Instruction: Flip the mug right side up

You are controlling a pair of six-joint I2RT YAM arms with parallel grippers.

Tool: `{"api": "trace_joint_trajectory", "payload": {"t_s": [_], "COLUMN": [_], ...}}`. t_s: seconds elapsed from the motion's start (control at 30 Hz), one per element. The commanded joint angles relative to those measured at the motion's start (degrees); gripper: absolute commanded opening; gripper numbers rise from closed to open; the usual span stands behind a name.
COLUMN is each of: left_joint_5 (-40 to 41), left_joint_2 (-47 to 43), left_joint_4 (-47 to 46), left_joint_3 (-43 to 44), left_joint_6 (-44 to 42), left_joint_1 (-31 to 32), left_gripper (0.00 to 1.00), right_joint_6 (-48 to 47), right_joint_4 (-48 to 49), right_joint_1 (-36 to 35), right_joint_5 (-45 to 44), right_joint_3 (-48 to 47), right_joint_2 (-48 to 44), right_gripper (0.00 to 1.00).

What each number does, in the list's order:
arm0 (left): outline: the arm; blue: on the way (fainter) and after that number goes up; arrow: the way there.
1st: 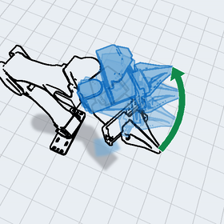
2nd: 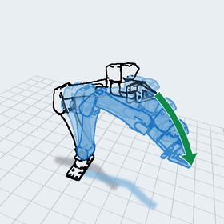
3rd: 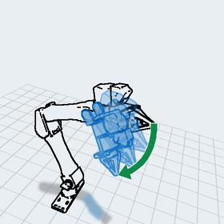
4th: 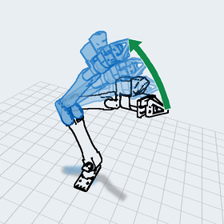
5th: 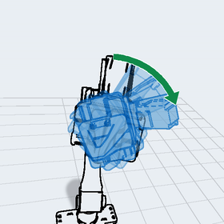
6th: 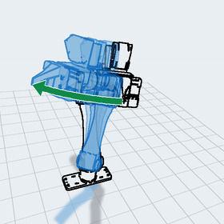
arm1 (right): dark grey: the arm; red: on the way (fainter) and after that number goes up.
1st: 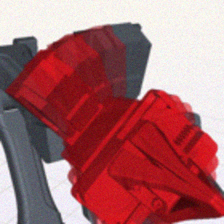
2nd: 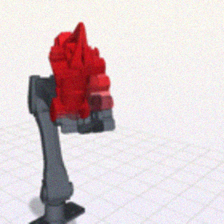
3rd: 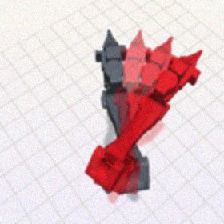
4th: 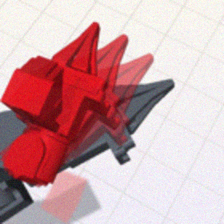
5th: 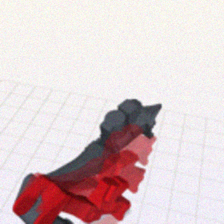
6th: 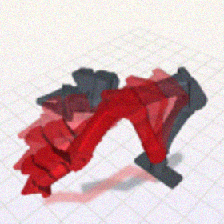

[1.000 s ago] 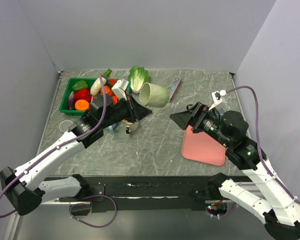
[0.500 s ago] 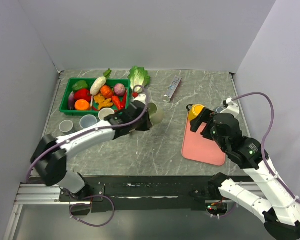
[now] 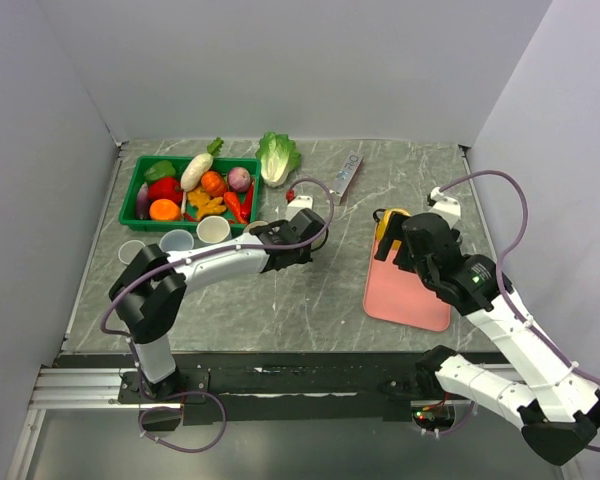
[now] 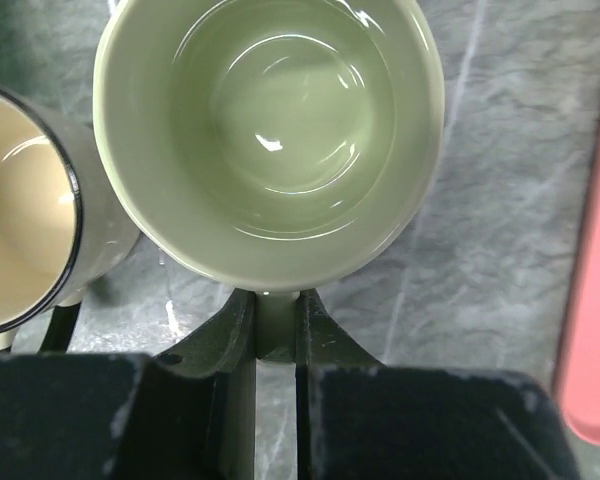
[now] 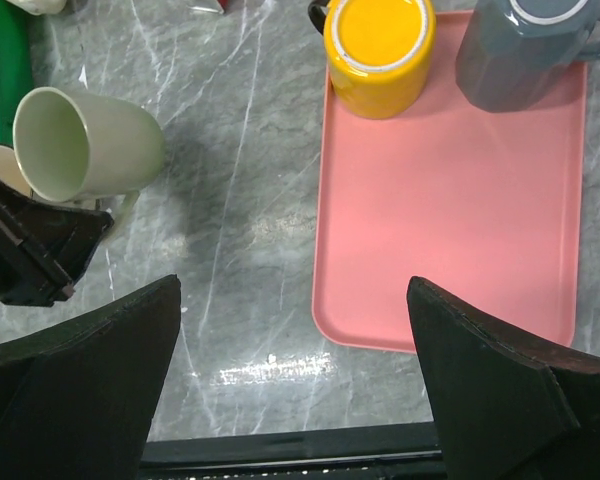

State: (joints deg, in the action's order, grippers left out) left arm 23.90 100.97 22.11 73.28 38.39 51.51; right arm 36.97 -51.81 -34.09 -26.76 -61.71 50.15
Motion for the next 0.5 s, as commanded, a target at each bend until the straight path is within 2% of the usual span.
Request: {"api": "trace_joint_trajectory", "payload": {"t_s": [0.0,0.47], "left_joint_5": [6.42,6.51], "left_joint_2": [-1.47,1.51], "left_joint_4": [-5.41,-2.42], "left_joint_3": [-0.76,0.29], "left_joint_6": [2.04,2.21], "left_joint_1": [0.26,0.79], "left_gripper": [0.01,0.01], "right_joint_6": [0.82,1.79], "right_joint_4": [0.84,-0.31], "right_joint_1": [0.77,2.00], "right_joint_5": [0.48,3.12], "right_joint_3": [-0.60,-1.39], "right_joint_2": [1.44,4.43], "right_gripper": [1.00,1.00]}}
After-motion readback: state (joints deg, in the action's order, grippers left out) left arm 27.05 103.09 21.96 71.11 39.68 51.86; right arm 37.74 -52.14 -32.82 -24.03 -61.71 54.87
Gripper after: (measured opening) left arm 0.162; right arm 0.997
